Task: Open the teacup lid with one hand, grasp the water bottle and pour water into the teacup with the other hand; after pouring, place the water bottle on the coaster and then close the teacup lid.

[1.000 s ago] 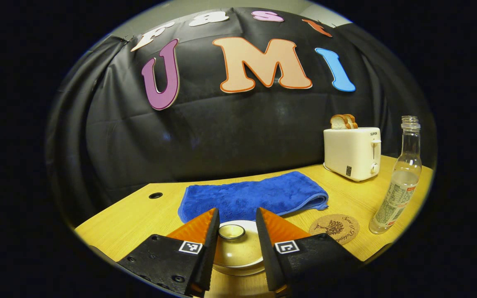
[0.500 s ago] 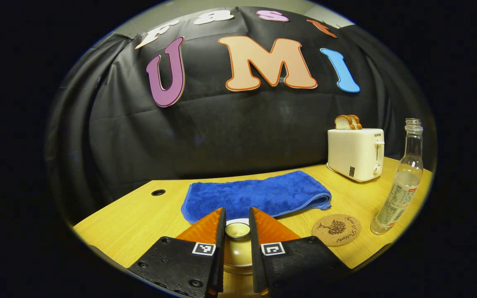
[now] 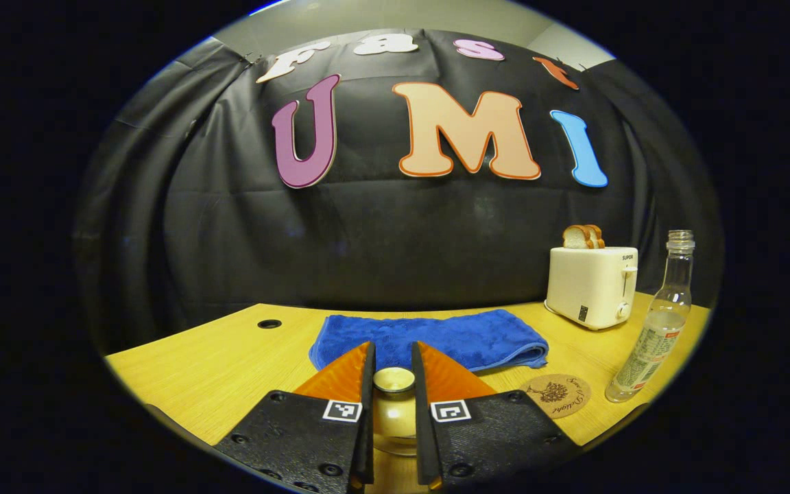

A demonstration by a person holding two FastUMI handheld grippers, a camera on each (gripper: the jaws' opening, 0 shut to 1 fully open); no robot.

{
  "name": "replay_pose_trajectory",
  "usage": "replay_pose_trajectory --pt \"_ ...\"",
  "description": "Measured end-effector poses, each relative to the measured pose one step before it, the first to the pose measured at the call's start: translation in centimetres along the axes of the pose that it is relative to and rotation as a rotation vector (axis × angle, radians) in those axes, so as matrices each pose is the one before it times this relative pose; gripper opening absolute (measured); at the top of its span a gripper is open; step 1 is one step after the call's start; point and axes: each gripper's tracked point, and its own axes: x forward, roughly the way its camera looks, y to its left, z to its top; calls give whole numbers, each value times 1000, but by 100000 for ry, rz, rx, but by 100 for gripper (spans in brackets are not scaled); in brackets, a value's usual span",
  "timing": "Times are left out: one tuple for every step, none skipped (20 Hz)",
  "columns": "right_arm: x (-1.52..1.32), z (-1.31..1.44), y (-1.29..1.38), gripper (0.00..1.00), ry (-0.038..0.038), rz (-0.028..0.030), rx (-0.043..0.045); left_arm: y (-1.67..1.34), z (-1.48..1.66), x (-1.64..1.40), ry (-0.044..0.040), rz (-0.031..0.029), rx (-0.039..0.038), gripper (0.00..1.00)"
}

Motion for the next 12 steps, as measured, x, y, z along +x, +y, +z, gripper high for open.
replay_pose_trajectory --pt "-27 -71 594 95 268 2233 89 -56 -14 -184 -220 -644 -1321 22" --pt "44 -1 733 95 118 2854 198 2 -50 -256 780 -269 45 22" --pt "87 -85 696 92 311 3363 11 89 242 -325 -1456 -83 297 22" --pt "101 -30 773 95 366 2951 210 -129 232 -525 -848 -1324 259 22" --pt "100 -46 600 95 155 2497 129 -234 265 -373 -1308 -1487 -8 22" --pt "143 48 594 91 -54 2030 -21 18 -262 -639 1217 -1051 349 22" --pt "290 -154 397 91 386 1303 71 399 -516 -508 1848 -740 47 22" --pt "298 45 345 92 -182 784 41 379 93 -745 236 -180 -650 22" --pt "269 -84 434 99 57 626 42 601 267 -822 -1182 -212 535 24" --pt "273 -31 472 92 199 674 35 634 -179 -809 1000 178 -429 22" --pt "413 -21 444 92 -101 720 59 696 172 -829 -749 255 225 22" --pt "438 22 487 95 147 500 24 675 -73 -765 337 227 -37 22"
